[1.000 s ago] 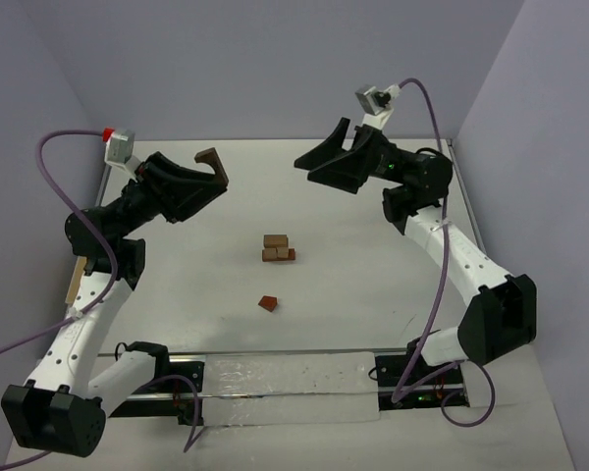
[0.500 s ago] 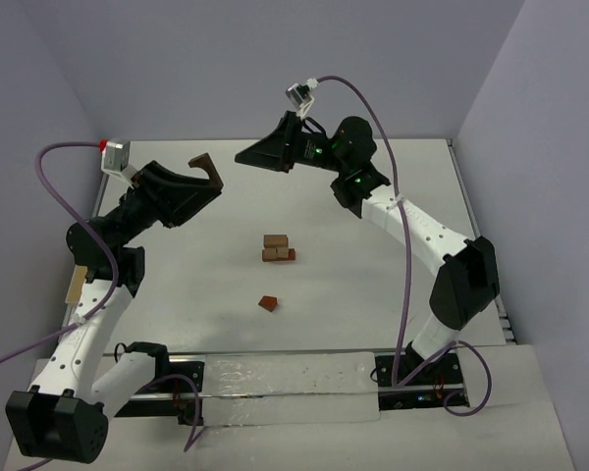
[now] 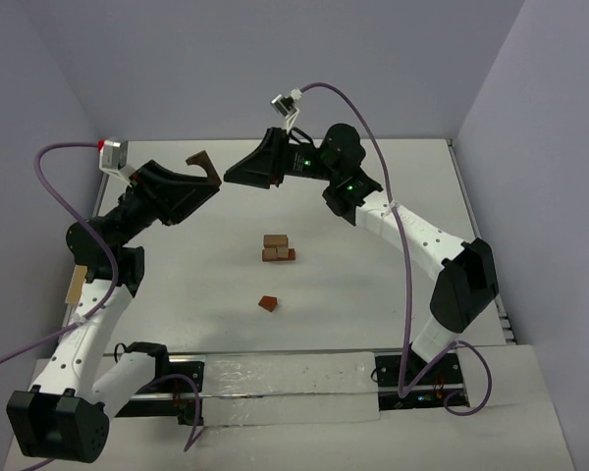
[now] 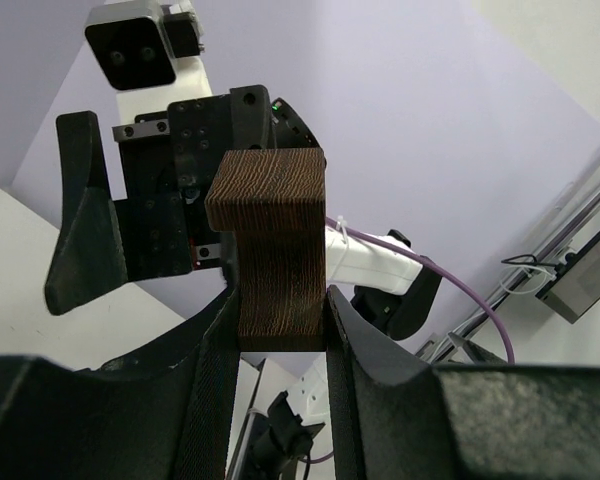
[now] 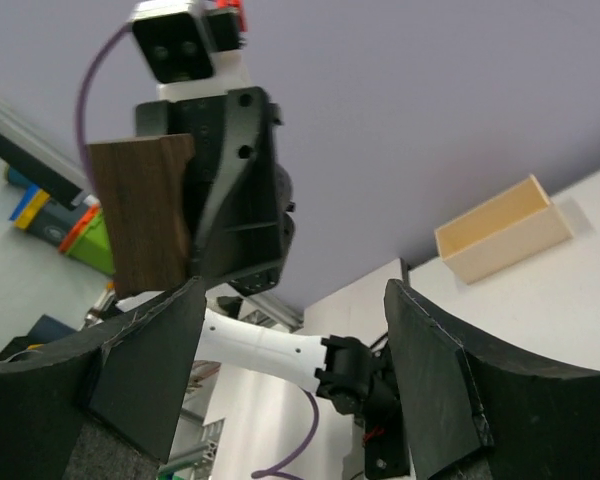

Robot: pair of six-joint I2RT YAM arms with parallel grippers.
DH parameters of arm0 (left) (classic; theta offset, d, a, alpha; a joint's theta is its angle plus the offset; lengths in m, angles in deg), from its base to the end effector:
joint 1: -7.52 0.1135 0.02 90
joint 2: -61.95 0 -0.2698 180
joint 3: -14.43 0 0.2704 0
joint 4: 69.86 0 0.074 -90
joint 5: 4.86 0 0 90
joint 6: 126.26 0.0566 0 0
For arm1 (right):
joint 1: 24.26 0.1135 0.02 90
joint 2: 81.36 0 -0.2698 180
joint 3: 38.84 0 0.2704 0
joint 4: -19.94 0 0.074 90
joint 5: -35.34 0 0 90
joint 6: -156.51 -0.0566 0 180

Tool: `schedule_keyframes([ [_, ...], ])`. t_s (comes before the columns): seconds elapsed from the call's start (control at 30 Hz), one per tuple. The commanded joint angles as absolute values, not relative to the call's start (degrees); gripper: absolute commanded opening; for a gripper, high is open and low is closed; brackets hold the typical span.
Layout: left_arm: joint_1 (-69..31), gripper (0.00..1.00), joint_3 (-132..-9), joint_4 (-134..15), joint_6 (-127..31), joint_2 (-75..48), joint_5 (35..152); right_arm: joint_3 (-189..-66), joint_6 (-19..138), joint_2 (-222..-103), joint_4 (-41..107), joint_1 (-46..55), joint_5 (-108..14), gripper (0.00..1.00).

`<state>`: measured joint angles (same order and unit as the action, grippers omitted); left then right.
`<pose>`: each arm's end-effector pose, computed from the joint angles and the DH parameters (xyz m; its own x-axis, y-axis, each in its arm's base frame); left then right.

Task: Build the wood block tower

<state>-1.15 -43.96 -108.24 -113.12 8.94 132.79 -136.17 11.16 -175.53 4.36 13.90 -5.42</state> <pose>0.1992 -0.0727 0.4319 -0.4573 -0.5939 -0.6620 0.8089 0.0316 -0.5871 0.2996 0.2899 0.4331 -0.6522 0.1706 -0.7386 -0.7578 -0.1234 0.6407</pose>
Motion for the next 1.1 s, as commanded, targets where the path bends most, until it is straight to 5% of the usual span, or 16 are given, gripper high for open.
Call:
schedule_keyframes([
  [0.0,-0.47,0.0,-43.78,-109.59,-115.11,9.65,131.1,-135.66,5.05,-174.15,-9.02,14.45,-3.68,0.79],
  [1.07,-0.63,0.0,-40.75,-108.11,-113.8,8.85,130.49,-140.6,2.16,-178.2,-10.69,17.28,-4.82,0.72],
])
